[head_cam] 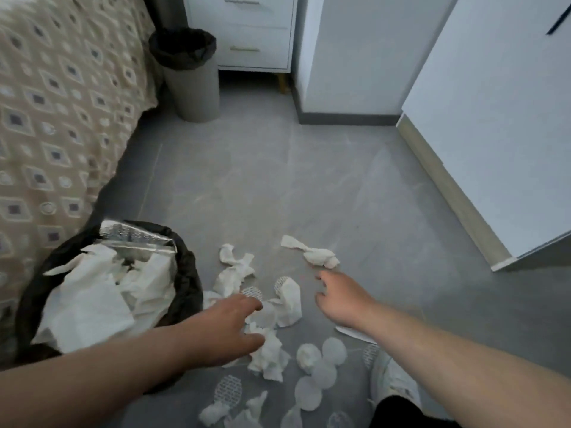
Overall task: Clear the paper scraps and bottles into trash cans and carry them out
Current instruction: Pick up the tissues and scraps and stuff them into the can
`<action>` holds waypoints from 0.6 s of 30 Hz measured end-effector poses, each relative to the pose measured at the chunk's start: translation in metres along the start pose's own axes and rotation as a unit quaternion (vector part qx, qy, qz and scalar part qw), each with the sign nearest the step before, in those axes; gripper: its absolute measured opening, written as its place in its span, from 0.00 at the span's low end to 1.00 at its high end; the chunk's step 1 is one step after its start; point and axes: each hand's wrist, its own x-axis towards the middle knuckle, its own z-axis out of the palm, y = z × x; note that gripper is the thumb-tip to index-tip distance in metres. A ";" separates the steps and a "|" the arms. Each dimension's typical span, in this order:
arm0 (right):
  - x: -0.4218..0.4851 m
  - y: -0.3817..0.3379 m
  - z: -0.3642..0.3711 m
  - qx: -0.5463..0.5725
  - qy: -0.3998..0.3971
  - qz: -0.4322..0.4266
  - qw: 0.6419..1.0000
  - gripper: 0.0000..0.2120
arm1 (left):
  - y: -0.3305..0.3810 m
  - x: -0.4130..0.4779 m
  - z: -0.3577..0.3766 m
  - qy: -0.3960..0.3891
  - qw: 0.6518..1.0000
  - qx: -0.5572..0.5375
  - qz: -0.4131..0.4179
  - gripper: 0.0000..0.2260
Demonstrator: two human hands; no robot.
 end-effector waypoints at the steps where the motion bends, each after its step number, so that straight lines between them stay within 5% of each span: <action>1: -0.001 0.018 0.010 -0.009 -0.024 0.012 1.000 0.21 | 0.002 0.019 0.019 0.005 0.999 -0.027 -0.027 0.29; 9: -0.008 0.097 0.080 -0.025 -0.144 0.073 0.987 0.22 | -0.031 0.100 0.121 0.038 0.942 -0.073 -0.326 0.47; 14: -0.010 0.103 0.107 0.059 -0.046 0.113 0.991 0.23 | -0.060 0.107 0.149 -0.016 0.950 -0.034 -0.309 0.54; 18: -0.011 0.107 0.115 0.058 0.060 0.142 0.986 0.26 | -0.060 0.101 0.161 0.040 0.962 0.027 -0.270 0.45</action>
